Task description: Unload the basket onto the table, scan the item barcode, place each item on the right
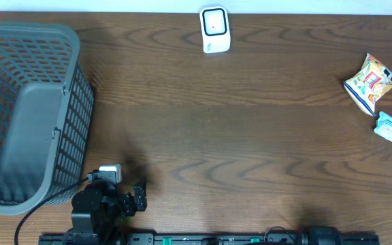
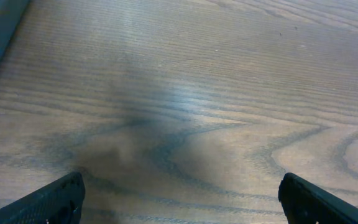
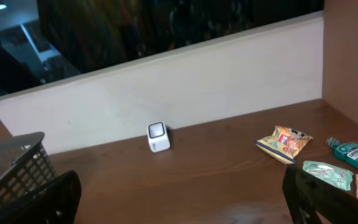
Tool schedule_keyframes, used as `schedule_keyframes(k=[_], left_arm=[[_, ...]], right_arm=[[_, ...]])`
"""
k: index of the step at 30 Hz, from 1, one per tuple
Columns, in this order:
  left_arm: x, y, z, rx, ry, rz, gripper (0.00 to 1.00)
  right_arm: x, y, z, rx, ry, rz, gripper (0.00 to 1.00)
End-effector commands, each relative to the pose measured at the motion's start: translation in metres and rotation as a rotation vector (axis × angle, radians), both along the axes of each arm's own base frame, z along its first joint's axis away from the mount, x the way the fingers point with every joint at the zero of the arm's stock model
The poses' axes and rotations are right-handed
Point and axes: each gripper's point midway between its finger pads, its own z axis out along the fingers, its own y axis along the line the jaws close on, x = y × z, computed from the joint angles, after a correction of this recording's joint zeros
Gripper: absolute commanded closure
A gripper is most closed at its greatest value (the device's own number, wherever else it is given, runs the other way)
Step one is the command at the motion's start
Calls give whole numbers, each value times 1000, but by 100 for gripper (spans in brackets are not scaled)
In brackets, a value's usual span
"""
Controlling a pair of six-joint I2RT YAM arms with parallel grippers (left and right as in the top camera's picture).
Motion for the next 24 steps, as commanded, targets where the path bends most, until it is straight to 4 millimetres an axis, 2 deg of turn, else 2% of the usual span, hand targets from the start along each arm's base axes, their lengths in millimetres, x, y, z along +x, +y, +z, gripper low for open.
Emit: schedule_keyframes(k=[1, 6, 11, 15, 19, 24], left_arm=[[-4, 2, -7, 9, 31, 6, 1], [-4, 2, -7, 9, 31, 6, 1], [-4, 2, -7, 10, 31, 6, 1], [-4, 2, -7, 10, 31, 6, 1], [-4, 2, -7, 9, 31, 6, 1], [-4, 2, -7, 10, 31, 6, 1]], right_arm=[[-14, 0, -11, -13, -36, 8, 1], [-18, 0, -31, -13, -52, 8, 1], [-8, -1, -46, -13, -63, 7, 1], [13, -1, -50, -14, -86, 4, 1], [41, -2, -53, -13, -75, 6, 1], [75, -1, -43, -12, -122, 34, 1]])
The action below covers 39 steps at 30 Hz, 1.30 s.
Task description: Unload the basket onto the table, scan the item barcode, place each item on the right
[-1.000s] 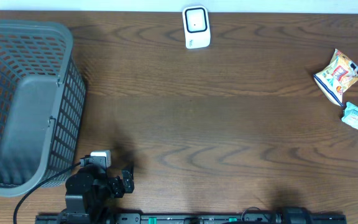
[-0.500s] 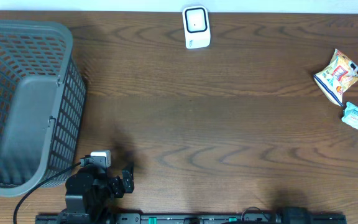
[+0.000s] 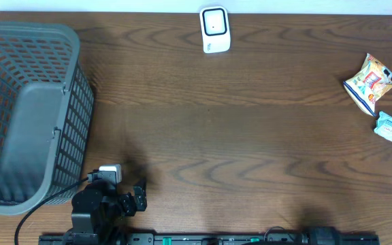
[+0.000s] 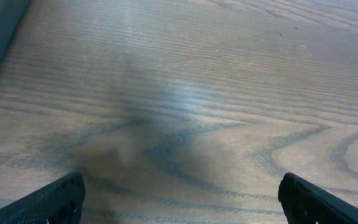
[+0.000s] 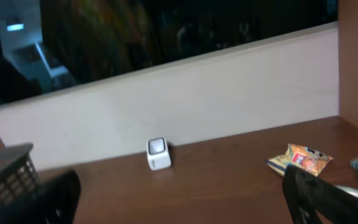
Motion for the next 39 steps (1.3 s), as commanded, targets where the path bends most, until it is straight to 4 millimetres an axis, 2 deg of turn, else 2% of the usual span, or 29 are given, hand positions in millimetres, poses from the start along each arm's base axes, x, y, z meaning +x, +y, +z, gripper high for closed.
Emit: schedule_keyframes(k=[1, 9, 14, 22, 27, 39], left_arm=[[-4, 2, -7, 10, 31, 6, 0], [-4, 2, -7, 10, 31, 7, 1], [-4, 2, -7, 10, 31, 6, 1], [-4, 2, -7, 10, 31, 7, 1], [-4, 2, -7, 10, 31, 7, 1], [-4, 2, -7, 10, 31, 7, 1]], right_arm=[[15, 0, -1, -12, -10, 22, 1], [50, -6, -20, -9, 20, -11, 1], [60, -17, -36, 1, -51, -77, 1], [104, -20, -61, 14, -34, -105, 1], [134, -31, -89, 16, 3, -174, 1], [186, -32, -136, 34, -29, -186, 1]])
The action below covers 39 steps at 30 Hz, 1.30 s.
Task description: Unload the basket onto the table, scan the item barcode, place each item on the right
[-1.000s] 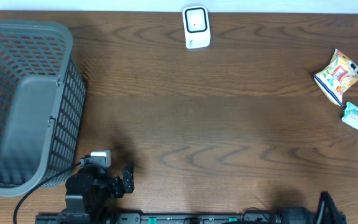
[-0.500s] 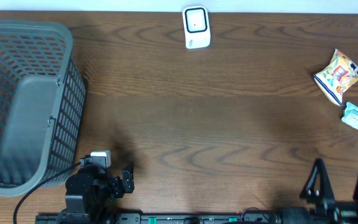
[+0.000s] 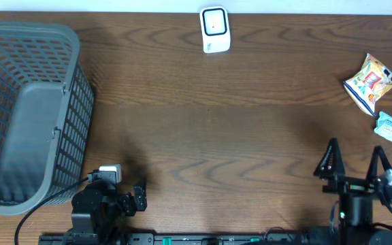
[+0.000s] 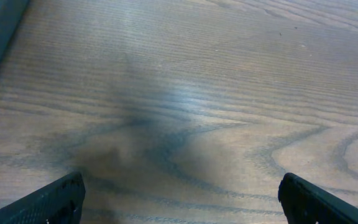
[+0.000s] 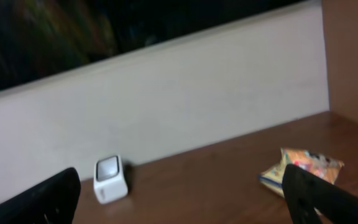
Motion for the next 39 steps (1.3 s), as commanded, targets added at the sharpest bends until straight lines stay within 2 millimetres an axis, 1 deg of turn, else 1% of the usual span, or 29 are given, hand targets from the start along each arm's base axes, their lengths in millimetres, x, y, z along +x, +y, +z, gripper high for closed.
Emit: schedule_keyframes(k=[1, 7, 9, 13, 15, 22, 31, 33, 35, 37, 39], left_arm=[[-4, 2, -7, 9, 31, 6, 1], [-4, 2, -7, 9, 31, 6, 0], [-4, 2, -7, 9, 31, 6, 1], [-4, 2, -7, 9, 31, 6, 1], [-4, 2, -7, 10, 31, 6, 1], [-4, 2, -7, 9, 31, 6, 1], [-4, 2, -7, 9, 31, 6, 1], [-4, 2, -7, 10, 31, 6, 1], [-4, 2, -7, 9, 31, 6, 1], [-4, 2, -7, 9, 31, 6, 1], [-4, 2, -7, 10, 31, 7, 1]], right_arm=[[14, -7, -22, 41, 3, -33, 1], [31, -20, -64, 245, 14, -76, 1], [34, -22, -75, 257, 30, -84, 1], [38, -25, -89, 257, 43, -104, 1], [40, -26, -100, 257, 60, -109, 1], [48, -29, -144, 259, 131, -129, 1], [48, -30, -145, 257, 129, -133, 1], [48, -30, -145, 202, 141, -132, 1], [49, -27, -146, 92, 164, -118, 1], [49, -25, -146, 22, 177, -113, 1], [49, -25, -146, -13, 183, -114, 1]])
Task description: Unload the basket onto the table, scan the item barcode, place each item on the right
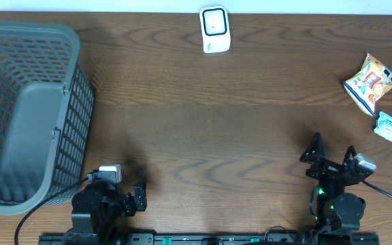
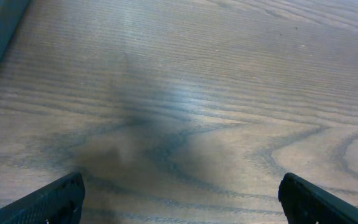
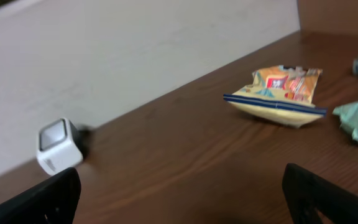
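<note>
The white barcode scanner (image 1: 215, 29) stands at the table's far edge, small and at the left in the right wrist view (image 3: 58, 146). A yellow snack bag (image 1: 371, 83) lies at the far right, with a mint-green packet just in front of it. My right gripper (image 1: 332, 151) is open over bare wood near the front right, a good way short of both. The wrist view shows the snack bag (image 3: 278, 93) and the packet ahead, with nothing between the jaws. My left gripper (image 1: 139, 196) rests open at the front left over bare wood (image 2: 179, 124).
A large grey plastic basket (image 1: 26, 116) fills the left end of the table. A teal bottle lies at the right edge past the snack bag. A white wall runs behind the scanner.
My right gripper has shifted a little to the left and its camera now looks down at the table rather than at the wall. The left arm is unmoved.
At first my right arm sat folded at the front edge, its camera facing the wall and window. Then the open gripper stood out over the front right of the table. Now it points lower toward the snack items. The left gripper stayed open and still throughout.
</note>
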Tool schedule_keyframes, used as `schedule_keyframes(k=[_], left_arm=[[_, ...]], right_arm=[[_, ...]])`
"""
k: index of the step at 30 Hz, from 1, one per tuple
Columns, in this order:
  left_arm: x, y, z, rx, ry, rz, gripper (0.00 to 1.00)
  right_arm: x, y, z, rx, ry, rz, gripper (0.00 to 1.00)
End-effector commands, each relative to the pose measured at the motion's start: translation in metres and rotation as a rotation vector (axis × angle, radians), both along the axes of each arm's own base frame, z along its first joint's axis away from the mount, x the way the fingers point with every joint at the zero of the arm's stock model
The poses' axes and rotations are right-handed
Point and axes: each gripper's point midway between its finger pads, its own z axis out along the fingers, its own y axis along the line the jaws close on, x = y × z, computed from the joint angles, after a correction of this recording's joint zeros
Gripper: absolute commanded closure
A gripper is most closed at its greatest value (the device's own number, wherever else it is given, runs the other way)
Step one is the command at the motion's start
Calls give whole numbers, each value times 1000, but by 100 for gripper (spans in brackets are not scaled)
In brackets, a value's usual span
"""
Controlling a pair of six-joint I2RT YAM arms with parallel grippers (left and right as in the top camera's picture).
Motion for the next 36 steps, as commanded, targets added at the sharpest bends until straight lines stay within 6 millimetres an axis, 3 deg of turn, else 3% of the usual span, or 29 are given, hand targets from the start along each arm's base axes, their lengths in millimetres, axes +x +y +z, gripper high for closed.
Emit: schedule_keyframes(k=[1, 9, 36], left_arm=[[-4, 2, -7, 9, 31, 6, 1], [-4, 2, -7, 9, 31, 6, 1], [-4, 2, -7, 10, 30, 6, 1]], right_arm=[[0, 0, -2, -138, 32, 10, 1], [0, -1, -1, -235, 53, 8, 1], [0, -1, -1, -236, 54, 8, 1]])
